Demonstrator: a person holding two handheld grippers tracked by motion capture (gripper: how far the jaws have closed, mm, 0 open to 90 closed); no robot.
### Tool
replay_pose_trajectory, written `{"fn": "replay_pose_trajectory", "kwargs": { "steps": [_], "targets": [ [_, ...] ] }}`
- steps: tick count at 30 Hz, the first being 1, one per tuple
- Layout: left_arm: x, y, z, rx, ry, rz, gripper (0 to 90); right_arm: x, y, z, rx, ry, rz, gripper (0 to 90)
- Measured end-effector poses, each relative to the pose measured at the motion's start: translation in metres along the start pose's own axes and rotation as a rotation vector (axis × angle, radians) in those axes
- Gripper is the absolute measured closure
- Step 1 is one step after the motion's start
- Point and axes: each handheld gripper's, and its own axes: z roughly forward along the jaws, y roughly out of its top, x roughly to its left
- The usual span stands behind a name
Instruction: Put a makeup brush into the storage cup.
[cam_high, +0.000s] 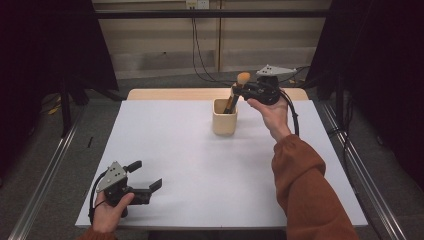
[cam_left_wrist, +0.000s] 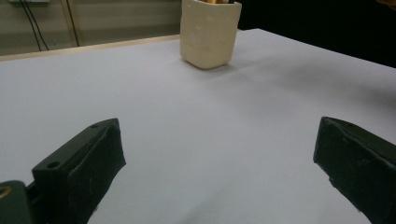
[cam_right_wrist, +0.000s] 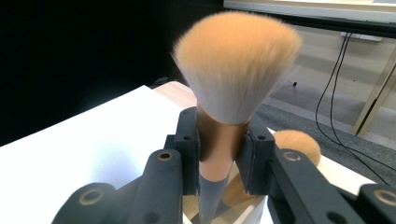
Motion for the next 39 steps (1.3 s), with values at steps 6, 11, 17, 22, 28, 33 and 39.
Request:
{"fn": "replay_pose_trajectory", "kwargs": {
  "steps": [6,11,17,22,28,33,39],
  "targets": [
    [0.0,0.0,0.0,-0.006,-0.007,-0.002,1.6,0.0,-0.007,0.007,0.023,0.0,-0.012,72.1],
    [0.0,0.0,0.0,-0.008,-0.007,-0.001,1.6,0.001,-0.013,0.012,0.032,0.005,-0.008,72.1],
    [0.0,-0.001,0.0,-0.001,0.004,0.002,1.6,-0.001,-0.022,0.016,0.048,0.004,0.001,72.1],
    [0.0,-0.001,0.001,-0.002,0.0,0.002,1.7,-0.001,-0.028,0.017,0.051,0.001,0.002,72.1],
    [0.0,-0.001,0.0,-0.005,0.002,0.003,1.9,-0.001,-0.035,0.02,0.052,0.001,0.002,72.1],
    [0.0,-0.001,0.0,-0.006,0.005,0.001,1.9,-0.002,-0.04,0.023,0.054,-0.005,0.003,72.1],
    [-0.001,0.0,0.0,-0.015,0.008,0.013,1.9,0.0,-0.046,0.028,0.062,-0.001,0.003,72.1]
  ]
}}
